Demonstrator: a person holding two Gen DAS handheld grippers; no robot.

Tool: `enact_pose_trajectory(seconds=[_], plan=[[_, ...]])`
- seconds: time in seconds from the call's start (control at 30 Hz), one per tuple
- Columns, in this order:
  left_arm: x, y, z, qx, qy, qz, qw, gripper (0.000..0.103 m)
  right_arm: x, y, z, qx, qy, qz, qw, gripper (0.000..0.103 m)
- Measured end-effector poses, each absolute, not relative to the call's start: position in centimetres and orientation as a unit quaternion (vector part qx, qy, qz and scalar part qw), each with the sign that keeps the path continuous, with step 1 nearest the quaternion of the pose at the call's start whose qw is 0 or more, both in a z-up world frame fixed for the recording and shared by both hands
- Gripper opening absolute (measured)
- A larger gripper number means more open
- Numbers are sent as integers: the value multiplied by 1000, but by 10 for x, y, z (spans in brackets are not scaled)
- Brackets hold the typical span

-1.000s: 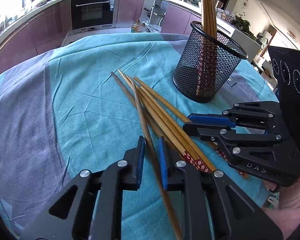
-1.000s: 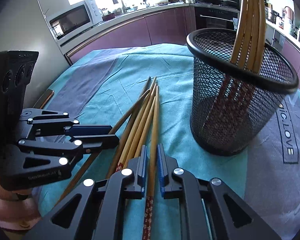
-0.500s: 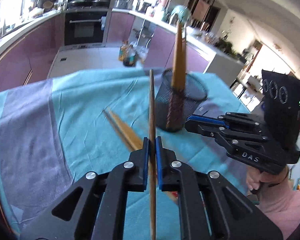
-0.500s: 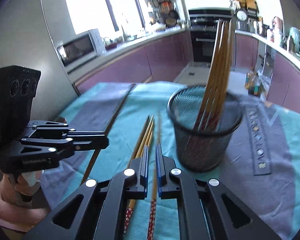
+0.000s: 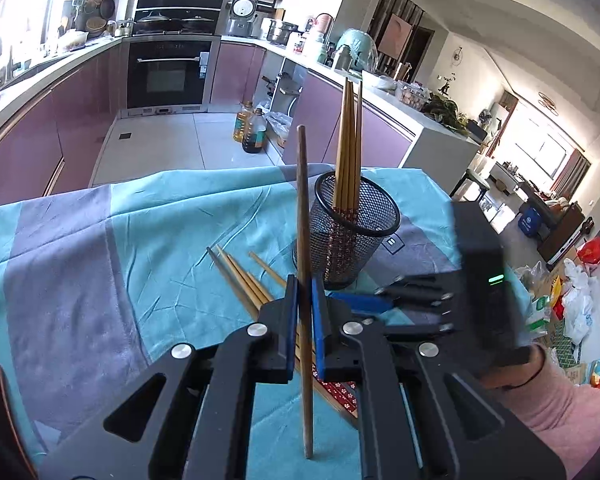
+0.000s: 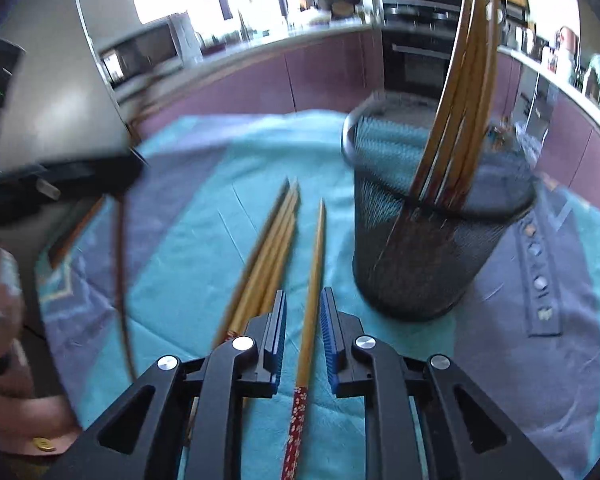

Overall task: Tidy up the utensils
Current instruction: 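Lift the held chopsticks upright toward the mesh holder with both tools, then lower the upright chopsticks into the mesh holder with both tools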

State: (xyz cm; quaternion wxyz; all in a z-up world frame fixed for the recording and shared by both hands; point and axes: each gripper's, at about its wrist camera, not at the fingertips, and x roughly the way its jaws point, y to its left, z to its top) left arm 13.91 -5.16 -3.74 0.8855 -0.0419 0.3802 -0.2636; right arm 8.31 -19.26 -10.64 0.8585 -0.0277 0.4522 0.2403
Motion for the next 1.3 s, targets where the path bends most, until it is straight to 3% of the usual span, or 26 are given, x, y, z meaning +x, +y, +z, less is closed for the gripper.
enact_pose_trajectory(seconds=[0.13, 0.27, 0.77, 1.3], plan=[[139, -50, -35, -41, 377, -263, 887, 7, 86, -187, -112, -42, 449, 228, 863, 15], [141, -51, -36, -42, 376, -263, 887, 7, 82, -184, -110, -44, 446, 229, 864, 6], [133, -47, 4, -55, 331, -296, 894, 7, 49, -244, -12, 49, 313, 260, 912, 6], [147, -68, 74, -67, 250, -313, 914, 7, 56, -278, 60, 61, 214, 247, 943, 6]])
